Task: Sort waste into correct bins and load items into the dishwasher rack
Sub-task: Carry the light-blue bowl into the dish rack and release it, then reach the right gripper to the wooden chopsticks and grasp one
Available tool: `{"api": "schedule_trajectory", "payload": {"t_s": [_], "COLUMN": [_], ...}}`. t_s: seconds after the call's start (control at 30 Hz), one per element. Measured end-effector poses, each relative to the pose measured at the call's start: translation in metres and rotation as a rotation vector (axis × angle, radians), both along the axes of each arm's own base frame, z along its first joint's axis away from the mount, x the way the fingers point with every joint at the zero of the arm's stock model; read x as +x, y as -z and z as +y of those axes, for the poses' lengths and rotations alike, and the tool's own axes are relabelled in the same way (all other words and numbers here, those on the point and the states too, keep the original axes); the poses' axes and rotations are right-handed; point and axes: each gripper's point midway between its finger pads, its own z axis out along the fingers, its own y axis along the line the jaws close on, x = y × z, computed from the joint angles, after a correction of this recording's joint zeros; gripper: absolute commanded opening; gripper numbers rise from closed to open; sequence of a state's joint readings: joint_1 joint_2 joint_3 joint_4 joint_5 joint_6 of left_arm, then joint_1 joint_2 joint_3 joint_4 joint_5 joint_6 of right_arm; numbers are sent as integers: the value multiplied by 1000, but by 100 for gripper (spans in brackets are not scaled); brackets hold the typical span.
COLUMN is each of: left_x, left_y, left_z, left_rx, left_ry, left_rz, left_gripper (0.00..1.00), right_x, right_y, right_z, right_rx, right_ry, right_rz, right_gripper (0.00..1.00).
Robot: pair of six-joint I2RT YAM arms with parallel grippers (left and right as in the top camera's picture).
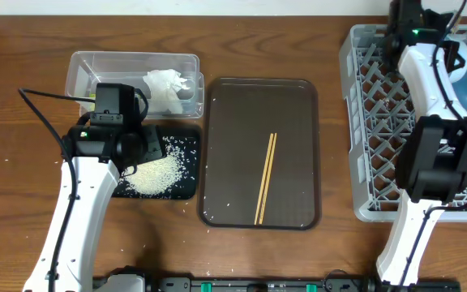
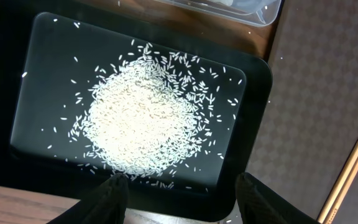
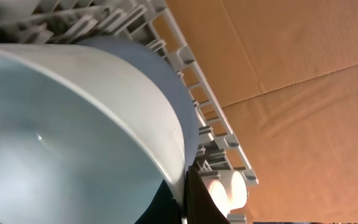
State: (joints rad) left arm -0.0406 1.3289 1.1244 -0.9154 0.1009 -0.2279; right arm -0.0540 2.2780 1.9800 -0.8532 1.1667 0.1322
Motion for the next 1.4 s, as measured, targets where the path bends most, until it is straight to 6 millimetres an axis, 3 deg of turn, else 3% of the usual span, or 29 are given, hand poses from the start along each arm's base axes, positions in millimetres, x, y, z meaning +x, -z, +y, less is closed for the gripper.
{"api": "schedule_trajectory", "payload": {"t_s": [0.33, 0.37, 0.53, 0.67, 0.8, 0.93, 1.07, 1.2, 1.33, 1.4], "left_x": [0, 0, 0, 0, 0, 0, 0, 0, 0, 0], "left_y": [0, 0, 0, 0, 0, 0, 0, 0, 0, 0], "left_z": [0, 0, 0, 0, 0, 0, 0, 0, 0, 0], "left_rx": [0, 0, 0, 0, 0, 0, 0, 0, 0, 0], "left_ry": [0, 0, 0, 0, 0, 0, 0, 0, 0, 0], "left_rz": [0, 0, 0, 0, 0, 0, 0, 0, 0, 0], "left_gripper": [59, 59, 59, 59, 59, 59, 59, 59, 59, 59], "right_x": [-3, -4, -3, 0, 2, -8, -27, -48, -83, -98], "right_y": [18, 20, 40, 42, 13, -32, -47, -25, 19, 38], "right_z": [26, 28, 46, 60, 79, 121, 175, 238, 304, 325], "right_rx": [114, 121, 239, 324, 440, 689, 962, 1178, 1290, 1309], "right_ry": [-55, -57, -100, -138, -208, -357, -488, -568, -617, -621], "right_rz": [61, 64, 87, 66, -16, -109, -93, 37, 230, 292], "right_gripper": [9, 13, 59, 81, 84, 83, 83, 82, 80, 80]}}
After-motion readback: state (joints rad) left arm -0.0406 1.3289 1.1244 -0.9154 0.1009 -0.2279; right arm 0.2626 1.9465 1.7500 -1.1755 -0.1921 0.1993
